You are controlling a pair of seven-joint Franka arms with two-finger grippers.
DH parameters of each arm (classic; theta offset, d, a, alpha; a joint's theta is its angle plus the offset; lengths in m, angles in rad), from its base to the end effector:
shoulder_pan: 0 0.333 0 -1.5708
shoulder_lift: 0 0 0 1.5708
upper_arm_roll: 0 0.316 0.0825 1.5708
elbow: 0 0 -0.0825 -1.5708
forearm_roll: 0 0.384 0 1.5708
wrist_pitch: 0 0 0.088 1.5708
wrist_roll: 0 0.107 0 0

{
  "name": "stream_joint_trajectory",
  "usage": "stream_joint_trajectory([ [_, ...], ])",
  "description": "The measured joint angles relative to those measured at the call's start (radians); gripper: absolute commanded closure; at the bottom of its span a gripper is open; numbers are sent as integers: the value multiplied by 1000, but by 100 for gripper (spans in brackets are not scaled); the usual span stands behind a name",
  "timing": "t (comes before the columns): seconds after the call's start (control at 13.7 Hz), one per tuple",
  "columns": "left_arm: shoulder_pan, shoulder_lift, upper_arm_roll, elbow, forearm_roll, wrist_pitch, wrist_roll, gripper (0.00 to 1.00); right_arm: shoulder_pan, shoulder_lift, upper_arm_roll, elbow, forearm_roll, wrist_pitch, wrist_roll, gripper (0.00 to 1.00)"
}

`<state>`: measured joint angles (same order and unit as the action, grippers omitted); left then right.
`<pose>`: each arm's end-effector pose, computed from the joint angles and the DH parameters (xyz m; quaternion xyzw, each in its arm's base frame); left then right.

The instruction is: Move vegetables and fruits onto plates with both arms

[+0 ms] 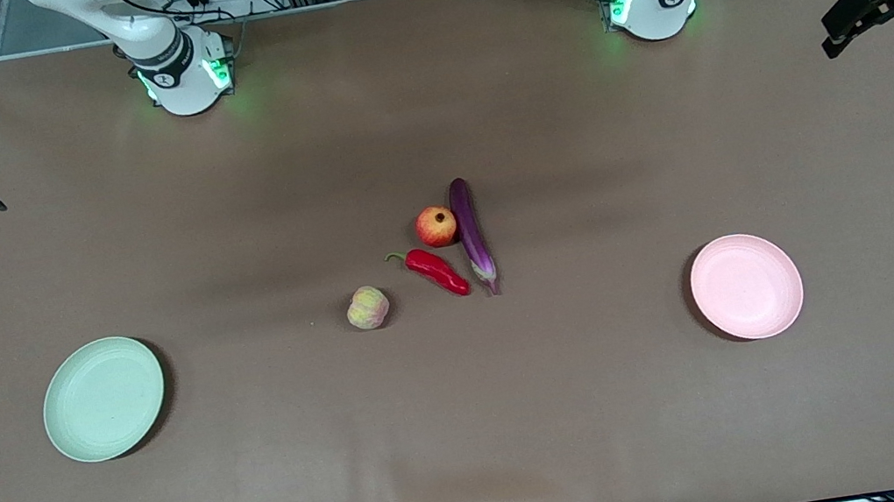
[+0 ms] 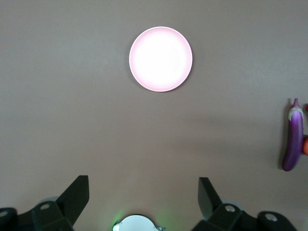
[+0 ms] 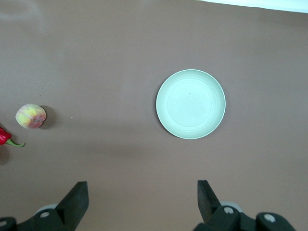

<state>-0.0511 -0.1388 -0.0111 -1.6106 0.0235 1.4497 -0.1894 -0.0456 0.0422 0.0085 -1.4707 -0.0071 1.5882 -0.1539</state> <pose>0.4967 -0.0286 0.6685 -0.9978 -0.0649 0.0094 0.0137 0.5697 -0.0220 0.6497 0.9976 0.0582 0.0371 0.0069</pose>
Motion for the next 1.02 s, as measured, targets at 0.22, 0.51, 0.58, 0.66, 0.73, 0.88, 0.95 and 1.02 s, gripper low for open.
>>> stream_joint_trajectory([
  [0.22,40,0,2,0,0,0,47,0,0,0,0,0,0,-1,0,0],
  [0.51,66,0,2,21,0,0,67,0,0,0,0,0,0,-1,0,0],
  [0.58,66,2,2,28,0,0,67,0,0,0,0,0,0,-1,0,0],
  [0.66,66,5,2,33,0,0,67,0,0,0,0,0,-1,-1,0,0],
  [0.73,66,12,2,35,0,0,67,0,0,0,0,0,-1,-1,0,0],
  [0.88,66,28,2,35,0,0,67,0,0,0,-1,0,-1,-1,0,0],
  [0.95,66,35,1,35,0,0,67,0,0,0,-1,0,-1,-1,0,0],
  [1.02,66,40,0,35,0,0,67,0,0,0,-1,0,-1,-1,0,0],
])
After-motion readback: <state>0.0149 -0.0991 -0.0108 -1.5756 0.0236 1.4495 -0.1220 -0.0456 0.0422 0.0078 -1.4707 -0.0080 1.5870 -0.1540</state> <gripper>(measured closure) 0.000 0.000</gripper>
